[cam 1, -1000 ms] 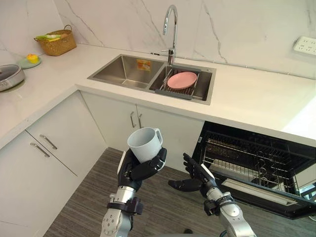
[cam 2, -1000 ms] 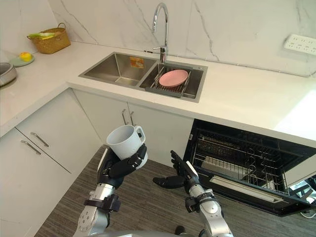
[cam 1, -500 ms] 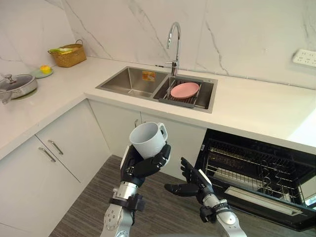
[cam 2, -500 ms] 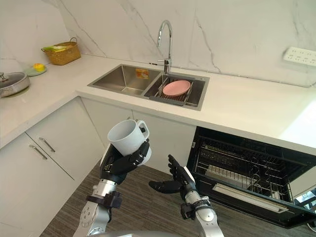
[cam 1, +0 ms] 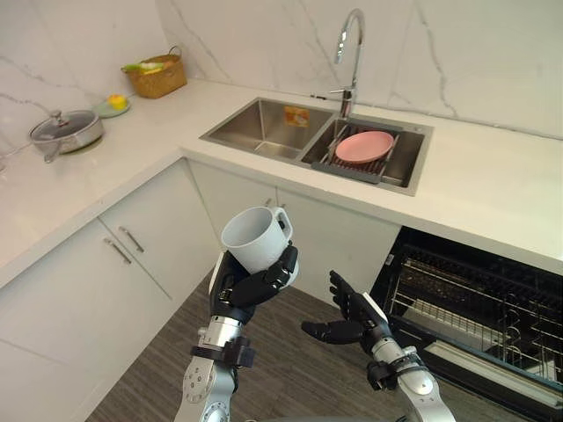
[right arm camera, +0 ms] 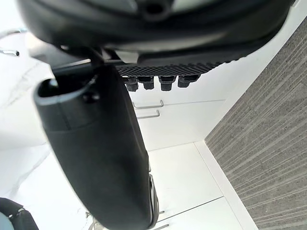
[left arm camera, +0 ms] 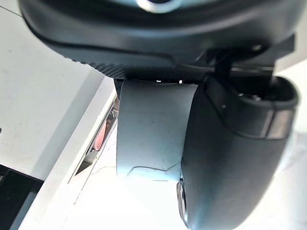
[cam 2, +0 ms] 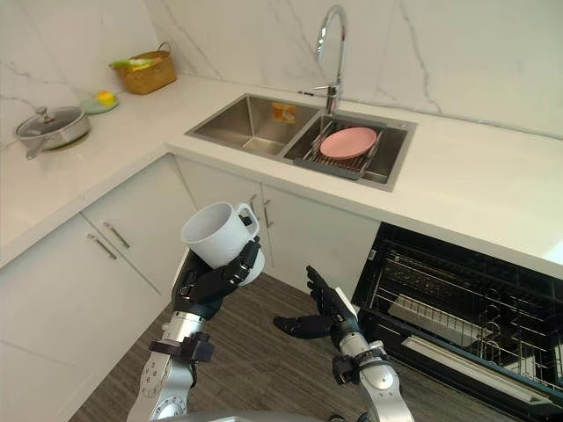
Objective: Walk over to the sink, pick up the cup, carry it to the dishwasher, place the cup inside the dishwasher, then close the dishwasher door
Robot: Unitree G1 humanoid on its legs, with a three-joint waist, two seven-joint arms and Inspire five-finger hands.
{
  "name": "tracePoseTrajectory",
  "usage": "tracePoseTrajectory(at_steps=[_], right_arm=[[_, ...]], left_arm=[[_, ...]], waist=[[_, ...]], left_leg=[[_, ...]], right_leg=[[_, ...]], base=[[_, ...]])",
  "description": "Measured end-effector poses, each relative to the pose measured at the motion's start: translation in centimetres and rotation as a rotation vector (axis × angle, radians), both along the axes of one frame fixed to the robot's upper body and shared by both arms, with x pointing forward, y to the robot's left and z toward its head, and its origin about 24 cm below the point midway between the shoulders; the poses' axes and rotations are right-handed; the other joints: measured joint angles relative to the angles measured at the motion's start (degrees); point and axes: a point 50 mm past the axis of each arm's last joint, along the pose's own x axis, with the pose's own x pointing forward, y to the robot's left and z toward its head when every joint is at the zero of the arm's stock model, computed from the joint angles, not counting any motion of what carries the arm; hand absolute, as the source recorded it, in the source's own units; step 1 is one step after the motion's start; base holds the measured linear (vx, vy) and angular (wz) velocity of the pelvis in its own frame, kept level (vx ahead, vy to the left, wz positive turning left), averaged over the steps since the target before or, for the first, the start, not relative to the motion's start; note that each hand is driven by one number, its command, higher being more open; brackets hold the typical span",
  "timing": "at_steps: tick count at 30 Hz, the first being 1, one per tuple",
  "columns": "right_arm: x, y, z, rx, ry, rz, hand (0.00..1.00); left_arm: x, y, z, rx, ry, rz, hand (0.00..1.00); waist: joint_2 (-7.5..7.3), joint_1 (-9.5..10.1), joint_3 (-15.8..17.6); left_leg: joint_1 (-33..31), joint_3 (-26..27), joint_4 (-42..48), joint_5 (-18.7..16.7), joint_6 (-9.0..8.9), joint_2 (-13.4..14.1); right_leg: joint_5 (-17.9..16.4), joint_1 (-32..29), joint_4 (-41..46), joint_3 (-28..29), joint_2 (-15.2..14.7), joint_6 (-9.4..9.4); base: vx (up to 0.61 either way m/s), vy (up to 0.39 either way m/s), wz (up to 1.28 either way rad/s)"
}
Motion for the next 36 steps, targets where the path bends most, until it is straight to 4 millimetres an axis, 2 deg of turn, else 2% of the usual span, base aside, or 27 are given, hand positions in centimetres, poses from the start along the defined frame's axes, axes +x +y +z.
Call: tracePoseTrajectory(at_steps=[2,3,5,6,7,8,10,11,12,15,16,17,18,20,21,23,24,25,26,27,28,29,30,31,32,34,36], right_arm=[[0.1,0.1,0.4,0.002,-0.018,0.001,1.00],[0.2,0.0,0.6,0.002,-0.027,0.003,1.00],[0.1,0.1,0.6,0.008,-0.026,0.007,1.00],[-0.1,0.0,0.5,0.009,-0.020,0.006,1.00],[-0.2,0.1,0.5,0.009,-0.017,0.007,1.00],[-0.4,0.3,0.2,0.018,-0.004,0.006,1.00],[-0.7,0.5,-0.5,0.022,0.029,0.002,1.00],[-0.9,0.8,-0.8,0.029,0.044,0.003,1.00],[-0.9,1.1,-0.8,0.033,0.043,0.012,1.00],[-0.7,1.3,-0.7,0.038,0.034,0.023,1.00],[-0.6,1.3,-0.6,0.039,0.029,0.022,1.00],[-0.6,1.2,-0.5,0.037,0.025,0.023,1.00],[-0.7,0.8,-0.5,0.021,0.024,0.018,1.00],[-0.3,0.0,0.0,-0.003,0.001,-0.016,1.00],[-0.2,-0.3,0.1,-0.009,-0.004,-0.039,1.00],[0.0,-1.0,0.2,-0.031,-0.011,-0.058,1.00],[0.0,-1.1,0.2,-0.036,-0.012,-0.061,1.00],[0.0,-1.2,0.3,-0.039,-0.018,-0.069,1.00],[0.4,-1.3,0.5,-0.040,-0.031,-0.085,1.00],[0.5,-1.4,0.6,-0.040,-0.038,-0.097,1.00],[0.7,-1.5,0.8,-0.037,-0.049,-0.115,1.00],[0.7,-1.8,0.9,-0.039,-0.057,-0.126,1.00],[0.7,-1.8,0.9,-0.036,-0.057,-0.131,1.00],[0.6,-1.9,0.9,-0.030,-0.057,-0.137,1.00],[0.3,-1.8,0.5,-0.022,-0.039,-0.149,1.00],[-0.5,-1.0,0.1,0.011,-0.022,-0.162,1.00],[-0.6,-0.7,0.1,0.026,-0.021,-0.166,1.00]], left_arm=[[0.0,-0.2,0.1,-0.012,-0.009,-0.014,0.00],[-0.1,-0.4,0.3,-0.014,-0.015,-0.025,0.00],[-0.3,-0.8,0.4,-0.014,-0.023,-0.056,0.00],[-0.4,-0.9,0.4,-0.012,-0.021,-0.067,0.00],[-0.5,-1.0,0.5,-0.008,-0.030,-0.084,0.00],[-0.7,-0.9,0.4,0.004,-0.026,-0.093,0.00],[-0.8,-0.7,0.3,0.018,-0.020,-0.096,0.00],[-0.8,-0.7,0.3,0.018,-0.023,-0.095,0.00],[-0.6,-0.6,0.6,0.018,-0.034,-0.089,0.00],[0.2,-0.3,1.1,0.023,-0.054,-0.060,0.00],[0.4,-0.2,1.1,0.026,-0.050,-0.047,0.00],[0.5,-0.2,1.0,0.028,-0.047,-0.045,0.00],[0.5,-0.4,0.4,0.034,-0.019,-0.043,0.00],[0.7,-1.5,-0.3,0.051,0.006,-0.083,0.00],[1.0,-1.9,-0.4,0.054,0.008,-0.103,0.00],[1.1,-2.4,-0.6,0.061,0.011,-0.124,0.00],[1.0,-2.4,-0.7,0.063,0.014,-0.125,0.00],[1.0,-2.4,-0.7,0.066,0.012,-0.129,0.00],[1.0,-2.4,-0.5,0.066,-0.002,-0.140,0.00],[1.0,-2.4,-0.5,0.066,-0.009,-0.145,0.00],[0.9,-2.5,-0.4,0.061,-0.017,-0.160,0.00],[0.8,-2.7,-0.4,0.055,-0.023,-0.176,0.00],[0.7,-2.8,-0.4,0.052,-0.025,-0.182,0.00],[0.6,-2.9,-0.4,0.044,-0.027,-0.189,0.00],[0.2,-3.1,-0.6,0.036,-0.016,-0.199,0.00],[-0.3,-3.1,-0.9,0.039,-0.008,-0.214,0.00],[-0.4,-3.2,-1.0,0.038,0.003,-0.227,0.00]], waist=[[-0.45,0.07,0.3],[-0.44,0.07,0.3],[-1.98,0.30,0.6],[-2.18,0.03,0.5],[-3.31,-0.05,1.0],[-4.22,-0.13,1.2],[-4.04,-0.37,1.4],[-3.51,-0.81,1.0],[-3.60,-0.90,0.9],[-2.95,-1.00,1.7],[-3.30,-1.15,1.8],[-3.93,-1.66,1.7],[-1.83,-2.45,1.8],[-0.91,-2.68,2.3],[-0.63,-2.87,2.9],[0.16,-2.78,3.6],[0.06,-2.53,3.8],[0.48,-2.03,3.5],[0.67,-1.88,3.4],[0.52,-1.73,3.5],[0.02,-1.33,3.6],[-0.04,-1.22,3.6],[0.13,-1.23,3.5],[0.71,-1.27,3.3],[0.63,-1.37,2.9],[-1.63,-2.45,3.0],[-2.61,-2.49,3.4]], left_leg=[[0.5,0.3,0.7,-1.1,1.43,-0.8],[0.5,0.7,1.3,-3.2,3.04,-1.1],[0.6,1.7,4.4,-7.6,4.55,-2.7],[0.9,1.5,4.5,-8.2,4.84,-3.1],[1.9,1.8,4.6,-9.2,5.60,-4.9],[3.0,1.8,4.6,-10.0,6.38,-6.5],[5.3,1.4,4.7,-10.6,6.86,-6.8],[5.9,1.0,5.0,-11.0,6.69,-6.1],[6.2,0.3,4.8,-11.2,6.50,-5.5],[8.3,-0.8,2.6,-11.2,6.32,-2.8],[9.2,-1.0,2.7,-11.5,5.72,-2.7],[9.9,-1.6,3.1,-12.2,4.63,-2.6],[11.1,-2.7,4.3,-13.4,2.61,-0.9],[8.7,-3.2,12.1,-11.9,0.89,1.4],[6.3,-3.1,18.4,-10.6,0.89,2.6],[1.2,-3.0,32.7,-3.9,1.81,6.0],[0.2,-3.0,36.4,-1.5,2.27,6.8],[-1.4,-3.2,40.1,-2.9,2.69,7.8],[-2.8,-3.3,38.4,-8.4,2.98,7.3],[-3.4,-3.7,35.9,-10.5,3.02,6.5],[-4.3,-5.9,28.4,-13.4,2.71,3.9],[-4.2,-10.1,18.3,-13.2,2.09,1.2],[-3.8,-12.4,12.6,-12.0,1.82,0.3],[-3.1,-15.0,4.9,-7.3,1.36,0.1],[-1.8,-14.2,3.8,-2.8,1.79,-0.2],[0.1,-12.0,2.2,-3.2,2.59,-2.1],[1.0,-9.6,1.8,-3.9,3.61,-3.2]], right_leg=[[-4.2,-2.4,6.7,0.5,-2.1,1.11],[-6.7,-4.2,11.2,0.9,-3.2,1.55],[-11.2,-6.7,19.5,2.3,-6.7,2.13],[-11.7,-6.6,21.3,2.0,-7.7,1.89],[-13.2,-9.7,30.1,1.5,-11.2,-1.94],[-12.7,-12.2,36.8,2.9,-14.0,-2.63],[-11.6,-14.5,42.7,6.9,-14.4,-2.24],[-12.8,-14.4,42.1,7.2,-12.9,-1.00],[-13.7,-14.3,40.3,7.0,-11.2,-0.90],[-14.0,-16.0,28.8,6.1,-2.5,-0.63],[-11.4,-16.8,24.5,6.2,-0.4,-1.31],[-7.2,-16.5,23.1,6.8,0.3,-3.05],[-7.1,-14.6,23.6,6.0,1.5,-3.44],[-8.3,-11.4,21.1,5.2,2.6,-3.32],[-8.3,-9.5,19.3,4.8,3.2,-3.30],[-8.3,-5.1,15.3,5.5,5.2,-3.42],[-8.1,-3.5,13.8,6.3,5.3,-3.56],[-7.9,-1.5,12.0,7.7,5.9,-3.47],[-7.8,-0.9,11.2,9.7,5.9,-3.29],[-7.7,-0.6,10.7,10.7,5.5,-3.08],[-7.3,-0.4,10.2,12.9,4.5,-2.41],[-7.0,-0.5,10.0,15.1,3.6,-2.04],[-7.1,-0.6,10.1,16.2,3.4,-1.67],[-7.4,-0.6,10.2,17.8,3.7,-0.47],[-8.1,-0.2,10.4,20.3,3.6,1.18],[-8.4,-0.6,10.4,22.6,1.7,2.06],[-9.0,-1.5,11.5,24.0,0.6,2.98]], base=[[-0.01,0.065,0.04],[-0.01,0.121,-0.06],[0.01,0.132,-0.07],[0.06,0.078,-0.01],[0.09,0.093,0.00],[0.11,0.086,-0.04],[0.18,0.074,0.08],[0.30,0.010,0.21],[0.27,-0.035,0.30],[0.27,-0.084,0.18],[0.34,-0.138,0.15],[0.33,-0.122,0.22],[0.34,-0.114,0.12],[0.36,-0.147,0.10],[0.26,-0.129,0.13],[0.21,-0.086,-0.15],[0.25,-0.012,-0.54],[0.26,0.043,-0.73],[0.26,0.050,-0.78],[0.24,0.069,-0.87],[0.23,0.132,-0.91],[0.21,0.173,-0.90],[0.15,0.181,-0.81],[0.19,0.262,-0.84],[0.19,0.254,-0.78],[0.19,0.260,-0.62],[0.08,0.176,-0.55]])
